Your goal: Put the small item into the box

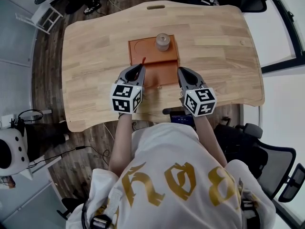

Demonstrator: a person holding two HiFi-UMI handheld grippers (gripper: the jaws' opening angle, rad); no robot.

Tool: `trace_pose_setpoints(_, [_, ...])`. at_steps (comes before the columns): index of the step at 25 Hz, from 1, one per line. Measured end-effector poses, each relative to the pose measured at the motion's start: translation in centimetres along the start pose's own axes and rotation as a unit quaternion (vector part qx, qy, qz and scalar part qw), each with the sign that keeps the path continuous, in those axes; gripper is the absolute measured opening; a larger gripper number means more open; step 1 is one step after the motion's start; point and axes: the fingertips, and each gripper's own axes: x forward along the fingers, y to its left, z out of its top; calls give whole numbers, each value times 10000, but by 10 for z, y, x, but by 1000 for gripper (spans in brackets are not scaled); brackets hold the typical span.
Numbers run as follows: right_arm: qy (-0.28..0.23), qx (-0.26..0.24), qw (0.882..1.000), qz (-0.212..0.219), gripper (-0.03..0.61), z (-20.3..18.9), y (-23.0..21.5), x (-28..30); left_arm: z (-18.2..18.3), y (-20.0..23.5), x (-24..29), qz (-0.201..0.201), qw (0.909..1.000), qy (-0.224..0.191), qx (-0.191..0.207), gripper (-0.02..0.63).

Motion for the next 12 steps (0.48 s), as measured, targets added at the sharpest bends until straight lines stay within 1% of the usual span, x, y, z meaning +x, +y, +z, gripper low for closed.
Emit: trace_pose_setpoints(12, [251, 104, 9996, -8, 12, -14, -14, 15, -19, 4, 23, -121, 9993, 306, -149, 19])
